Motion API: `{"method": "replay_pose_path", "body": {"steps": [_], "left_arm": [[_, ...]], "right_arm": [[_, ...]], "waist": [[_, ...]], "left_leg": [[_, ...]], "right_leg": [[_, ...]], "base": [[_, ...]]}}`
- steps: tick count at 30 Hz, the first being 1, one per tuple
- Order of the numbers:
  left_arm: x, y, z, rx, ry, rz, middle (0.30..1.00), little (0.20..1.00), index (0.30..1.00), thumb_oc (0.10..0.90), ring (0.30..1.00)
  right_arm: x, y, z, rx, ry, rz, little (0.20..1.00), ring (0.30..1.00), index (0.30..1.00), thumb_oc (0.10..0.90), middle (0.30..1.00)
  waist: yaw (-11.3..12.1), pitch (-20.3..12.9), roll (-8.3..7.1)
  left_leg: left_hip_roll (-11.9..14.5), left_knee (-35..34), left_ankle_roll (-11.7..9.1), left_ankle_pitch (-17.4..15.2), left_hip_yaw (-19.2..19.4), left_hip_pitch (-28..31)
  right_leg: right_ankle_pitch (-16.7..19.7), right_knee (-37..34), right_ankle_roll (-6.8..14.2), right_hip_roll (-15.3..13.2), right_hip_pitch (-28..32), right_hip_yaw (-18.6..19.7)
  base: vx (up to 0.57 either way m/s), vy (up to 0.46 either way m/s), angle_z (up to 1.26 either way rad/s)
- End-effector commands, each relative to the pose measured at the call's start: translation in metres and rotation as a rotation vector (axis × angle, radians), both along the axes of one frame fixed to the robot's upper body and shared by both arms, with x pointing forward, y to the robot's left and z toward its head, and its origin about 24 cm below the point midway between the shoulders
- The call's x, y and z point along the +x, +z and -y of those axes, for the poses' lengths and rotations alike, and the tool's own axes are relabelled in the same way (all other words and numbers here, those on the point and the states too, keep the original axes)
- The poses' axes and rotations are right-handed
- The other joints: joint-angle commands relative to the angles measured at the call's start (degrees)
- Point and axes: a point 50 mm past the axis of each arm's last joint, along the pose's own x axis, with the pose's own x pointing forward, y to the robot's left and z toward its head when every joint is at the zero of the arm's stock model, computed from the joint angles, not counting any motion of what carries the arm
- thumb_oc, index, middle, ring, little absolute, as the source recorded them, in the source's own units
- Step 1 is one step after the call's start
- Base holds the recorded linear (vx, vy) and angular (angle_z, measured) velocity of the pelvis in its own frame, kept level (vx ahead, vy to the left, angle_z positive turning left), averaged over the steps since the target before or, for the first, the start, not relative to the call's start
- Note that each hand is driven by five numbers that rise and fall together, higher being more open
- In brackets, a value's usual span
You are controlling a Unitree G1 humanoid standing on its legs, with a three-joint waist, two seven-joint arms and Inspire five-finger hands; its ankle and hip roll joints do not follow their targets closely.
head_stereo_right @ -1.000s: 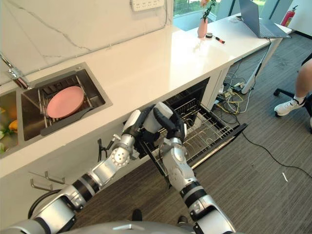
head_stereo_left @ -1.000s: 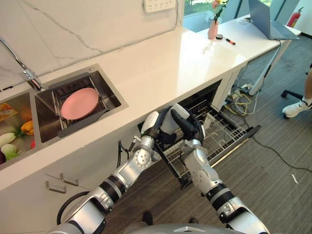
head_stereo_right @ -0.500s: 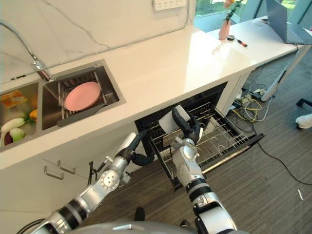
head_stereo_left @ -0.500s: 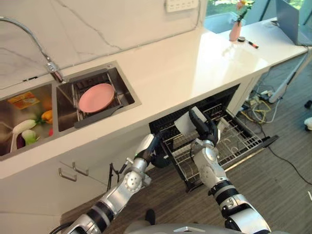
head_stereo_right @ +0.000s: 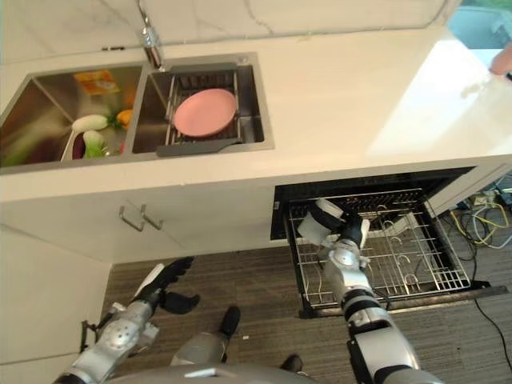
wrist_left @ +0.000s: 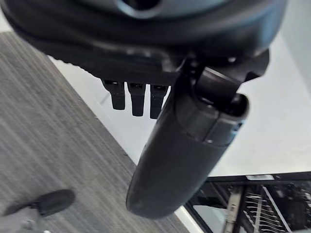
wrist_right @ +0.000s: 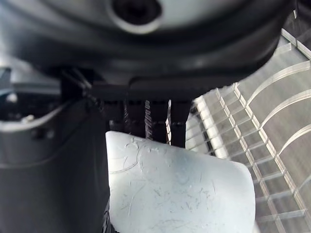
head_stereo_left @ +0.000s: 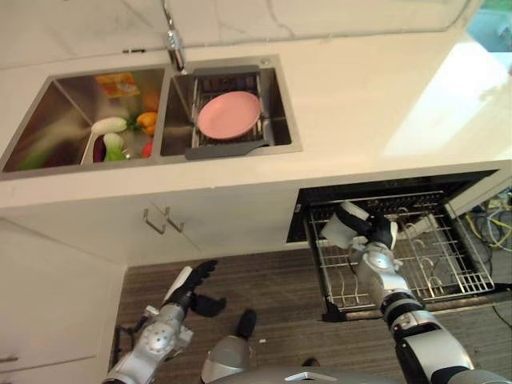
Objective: Place the dishes in the dishwasher.
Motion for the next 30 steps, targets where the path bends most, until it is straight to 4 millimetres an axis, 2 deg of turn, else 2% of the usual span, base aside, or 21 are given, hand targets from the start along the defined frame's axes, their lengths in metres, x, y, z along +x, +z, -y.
{"method": "replay_pose_path", "body": {"steps": [1,3,5,6,9,10,11,13,14,15,17,18,19,20,22,25,30], "left_arm": [[0.031,0.024,0.001,0.082,-0.111,0.163,0.9,0.9,0.9,0.8,0.9],[0.026,0.02,-0.003,0.098,-0.098,0.142,0.9,0.9,0.9,0.8,0.9],[0.015,0.007,-0.01,0.111,-0.038,0.086,0.9,0.9,0.9,0.8,0.9],[0.015,0.007,-0.01,0.111,-0.038,0.086,0.9,0.9,0.9,0.8,0.9],[0.003,-0.007,-0.014,0.107,0.02,0.026,0.9,0.9,0.9,0.8,0.9],[-0.001,-0.011,-0.016,0.108,0.033,0.003,0.9,0.9,0.9,0.8,0.9],[-0.007,-0.018,-0.019,0.113,0.056,-0.036,0.9,0.9,0.9,0.8,0.9],[-0.02,-0.033,-0.022,0.118,0.109,-0.117,0.9,0.9,0.9,0.8,0.9],[-0.036,-0.049,-0.024,0.108,0.201,-0.21,0.9,0.9,0.9,0.8,0.9],[-0.045,-0.056,-0.025,0.107,0.249,-0.259,0.9,0.9,0.9,0.8,0.9],[-0.044,-0.057,-0.025,0.106,0.25,-0.258,0.9,0.9,0.9,0.8,0.9],[-0.066,-0.07,-0.029,0.109,0.363,-0.365,0.9,0.9,0.9,0.8,0.9],[-0.074,-0.075,-0.028,0.102,0.403,-0.408,0.9,0.9,0.9,0.8,0.9],[-0.094,-0.083,-0.028,0.076,0.502,-0.5,0.9,0.9,0.9,0.8,0.9],[-0.102,-0.086,-0.026,0.06,0.535,-0.538,0.9,0.9,0.9,0.8,0.9],[-0.119,-0.091,-0.024,0.033,0.586,-0.625,0.9,0.9,0.9,0.8,0.9],[-0.144,-0.094,-0.026,-0.015,0.716,-0.72,0.9,0.9,0.9,0.8,0.9]], "right_arm": [[0.03,0.05,0.018,-0.243,0.067,0.125,0.3,0.3,0.3,0.4,0.3],[0.028,0.046,0.022,-0.258,0.061,0.097,0.3,0.3,0.3,0.4,0.3],[0.016,0.031,0.032,-0.3,0.06,-0.007,0.3,0.3,0.3,0.4,0.3],[0.016,0.031,0.032,-0.3,0.06,-0.007,0.3,0.3,0.3,0.4,0.3],[0.005,0.013,0.034,-0.372,0.168,-0.145,0.3,0.3,0.3,0.4,0.3],[0.001,0.008,0.034,-0.388,0.206,-0.181,0.535,0.535,0.535,0.557,0.535],[-0.003,0.002,0.032,-0.396,0.248,-0.224,0.9,0.9,0.9,0.8,0.9],[-0.006,-0.005,0.027,-0.403,0.293,-0.262,0.9,0.9,0.9,0.8,0.9],[-0.006,-0.009,0.021,-0.408,0.333,-0.273,0.9,0.9,0.9,0.8,0.9],[-0.005,-0.009,0.017,-0.406,0.345,-0.27,0.9,0.9,0.9,0.8,0.9],[-0.005,-0.009,0.017,-0.407,0.346,-0.269,0.9,0.9,0.9,0.8,0.9],[-0.001,-0.007,0.009,-0.379,0.357,-0.23,0.9,0.9,0.9,0.8,0.9],[0.0,-0.006,0.006,-0.352,0.352,-0.21,0.9,0.9,0.9,0.8,0.9],[0.002,-0.002,0.0,-0.284,0.329,-0.145,0.9,0.9,0.9,0.8,0.9],[0.005,0.002,-0.003,-0.265,0.325,-0.109,0.9,0.9,0.9,0.8,0.9],[0.008,0.017,-0.003,-0.244,0.331,-0.004,0.9,0.9,0.9,0.8,0.9],[0.003,0.054,0.016,-0.331,0.345,0.162,0.9,0.9,0.9,0.8,0.9]], "waist": [[-0.1,-0.7,-0.48],[0.0,-0.5,-0.4],[0.0,-0.1,-0.21],[0.0,-0.1,-0.21],[-0.1,0.1,-0.23],[-0.2,0.0,-0.3],[-0.2,-0.1,-0.41],[-0.5,-0.4,-0.5],[-0.8,-0.7,-0.74],[-0.9,-0.9,-0.78],[-1.0,-0.8,-0.74],[-1.4,-1.3,-0.91],[-1.8,-1.3,-0.93],[-2.6,-1.8,-0.91],[-3.0,-2.0,-0.88],[-4.4,-2.8,-0.71],[-6.4,-3.9,-0.45]], "left_leg": [[3.6,0.2,-3.6,-5.7,3.2,2.6],[3.7,0.2,-3.6,-5.6,3.1,2.3],[3.6,0.2,-3.7,-5.4,3.0,2.0],[3.6,0.2,-3.7,-5.4,3.0,2.0],[3.7,0.2,-3.7,-5.4,3.1,1.8],[3.7,0.2,-3.7,-5.4,3.1,1.9],[3.7,0.2,-3.7,-5.4,3.2,2.0],[3.8,0.2,-3.7,-5.4,3.2,2.2],[3.9,0.2,-3.7,-5.5,3.4,2.5],[4.0,0.2,-3.7,-5.5,3.5,2.7],[4.0,0.2,-3.7,-5.6,3.5,2.7],[4.1,0.2,-3.7,-5.6,3.9,3.2],[3.6,0.2,-3.3,-4.4,4.1,2.9],[3.8,0.2,-3.3,-4.7,4.9,3.7],[3.9,0.2,-3.3,-4.8,5.1,4.0],[4.5,0.2,-3.3,-5.1,6.3,5.2],[5.7,0.2,-3.5,-5.1,7.3,6.4]], "right_leg": [[-0.5,0.6,4.2,-4.2,-0.9,1.1],[-0.6,0.6,4.2,-4.2,-1.0,0.8],[-0.6,0.6,4.2,-4.3,-1.1,0.6],[-0.6,0.6,4.2,-4.3,-1.1,0.6],[-0.6,0.6,4.2,-4.4,-1.2,0.4],[-0.6,0.6,4.2,-4.4,-1.1,0.3],[-0.6,0.6,4.2,-4.5,-1.1,0.3],[-0.6,0.6,4.2,-4.5,-0.9,0.2],[-0.7,0.6,4.2,-4.6,-0.7,0.3],[-0.7,0.6,4.2,-4.6,-0.5,0.3],[-0.7,0.6,4.2,-4.6,-0.5,0.3],[-0.8,0.6,4.1,-4.6,-0.3,0.6],[0.5,0.6,3.9,-5.1,-0.7,0.0],[0.4,0.6,3.8,-5.1,-0.5,0.5],[0.3,0.6,3.8,-5.0,-0.5,0.8],[0.0,0.6,3.4,-4.6,-0.3,2.0],[-0.8,0.6,2.6,-3.7,0.0,3.3]], "base": [[0.07,-0.051,0.17],[0.03,-0.025,0.12],[-0.01,0.005,0.05],[0.0,0.0,0.0],[0.0,0.0,0.0],[0.0,0.0,0.0],[0.0,0.0,0.0],[0.0,-0.004,-0.02],[0.0,-0.004,-0.06],[0.0,-0.003,-0.06],[0.0,0.0,-0.02],[-0.06,0.056,-0.02],[-0.05,0.063,-0.07],[-0.06,0.061,-0.06],[0.0,0.002,-0.06],[0.01,-0.008,-0.17],[0.0,-0.04,-0.18]]}}
